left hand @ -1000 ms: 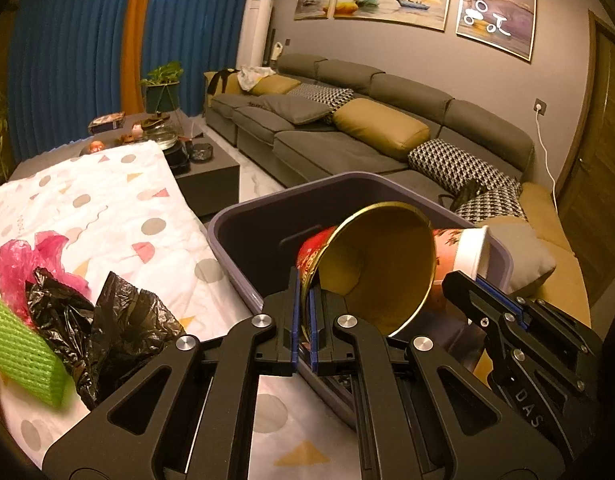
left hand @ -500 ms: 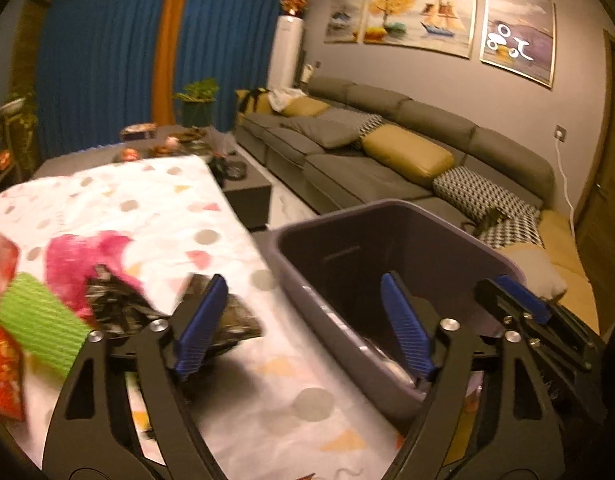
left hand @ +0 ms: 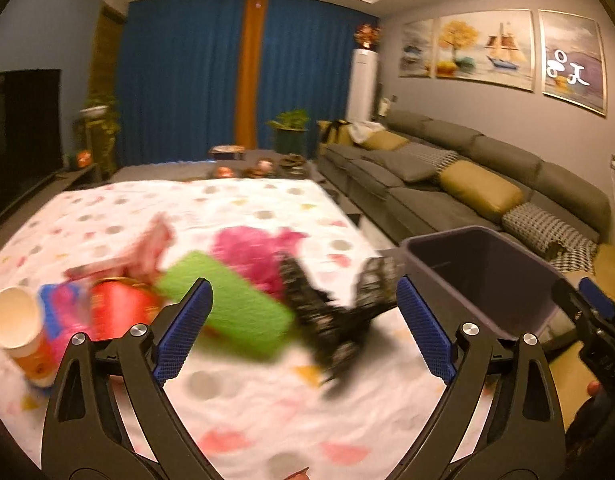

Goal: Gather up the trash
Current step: 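Move both open tools back toward the trash pile on the table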

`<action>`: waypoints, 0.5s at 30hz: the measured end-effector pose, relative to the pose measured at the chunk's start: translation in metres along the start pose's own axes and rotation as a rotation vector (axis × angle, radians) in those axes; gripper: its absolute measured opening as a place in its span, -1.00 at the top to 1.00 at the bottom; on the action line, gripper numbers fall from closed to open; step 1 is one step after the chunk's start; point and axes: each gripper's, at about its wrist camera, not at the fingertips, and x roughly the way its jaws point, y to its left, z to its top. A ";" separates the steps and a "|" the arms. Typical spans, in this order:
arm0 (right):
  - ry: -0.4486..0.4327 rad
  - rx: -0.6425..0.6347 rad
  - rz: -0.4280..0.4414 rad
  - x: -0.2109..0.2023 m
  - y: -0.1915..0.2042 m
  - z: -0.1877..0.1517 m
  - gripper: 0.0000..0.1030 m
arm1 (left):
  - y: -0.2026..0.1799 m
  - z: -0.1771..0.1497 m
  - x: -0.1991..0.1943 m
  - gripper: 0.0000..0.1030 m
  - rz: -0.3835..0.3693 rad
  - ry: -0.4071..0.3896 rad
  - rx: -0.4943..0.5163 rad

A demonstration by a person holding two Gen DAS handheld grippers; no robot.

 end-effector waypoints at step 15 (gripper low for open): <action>0.061 -0.043 0.169 -0.012 0.103 -0.020 -0.58 | 0.140 -0.037 -0.080 -0.78 0.297 -0.047 -0.087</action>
